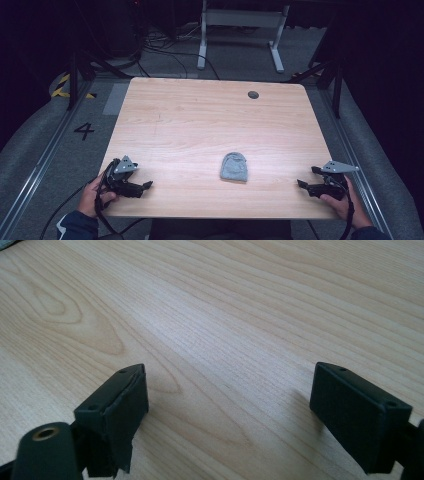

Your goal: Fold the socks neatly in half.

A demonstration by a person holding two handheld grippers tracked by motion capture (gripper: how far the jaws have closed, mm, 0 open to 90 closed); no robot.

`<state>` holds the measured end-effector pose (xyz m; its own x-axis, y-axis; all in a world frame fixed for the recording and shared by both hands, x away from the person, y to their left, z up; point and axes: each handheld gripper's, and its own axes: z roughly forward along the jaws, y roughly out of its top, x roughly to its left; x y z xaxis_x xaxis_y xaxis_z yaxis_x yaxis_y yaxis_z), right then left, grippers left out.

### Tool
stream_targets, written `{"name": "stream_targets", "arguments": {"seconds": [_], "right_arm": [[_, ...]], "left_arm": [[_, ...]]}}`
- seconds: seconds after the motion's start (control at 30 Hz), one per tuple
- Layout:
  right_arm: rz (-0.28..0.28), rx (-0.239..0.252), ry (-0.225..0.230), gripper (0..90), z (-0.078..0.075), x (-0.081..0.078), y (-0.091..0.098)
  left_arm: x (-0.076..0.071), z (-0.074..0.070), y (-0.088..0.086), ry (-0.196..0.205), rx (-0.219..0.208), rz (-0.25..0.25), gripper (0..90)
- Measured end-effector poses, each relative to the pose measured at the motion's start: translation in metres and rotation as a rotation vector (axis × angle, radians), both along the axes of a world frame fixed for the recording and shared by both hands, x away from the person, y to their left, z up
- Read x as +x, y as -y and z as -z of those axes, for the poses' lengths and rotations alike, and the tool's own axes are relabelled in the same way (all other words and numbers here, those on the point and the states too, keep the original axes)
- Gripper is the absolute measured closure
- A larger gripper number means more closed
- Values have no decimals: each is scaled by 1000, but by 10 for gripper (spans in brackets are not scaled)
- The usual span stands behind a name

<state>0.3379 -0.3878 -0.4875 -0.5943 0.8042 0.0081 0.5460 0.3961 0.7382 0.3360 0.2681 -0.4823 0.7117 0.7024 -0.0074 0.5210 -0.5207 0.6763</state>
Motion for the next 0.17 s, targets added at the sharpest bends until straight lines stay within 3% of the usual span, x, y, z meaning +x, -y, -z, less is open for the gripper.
{"name": "stream_targets", "arguments": {"seconds": [0.17], "right_arm": [[0,0,0,160,0,0,0]], "left_arm": [[1,1,1,-6,1,-12,69]]}}
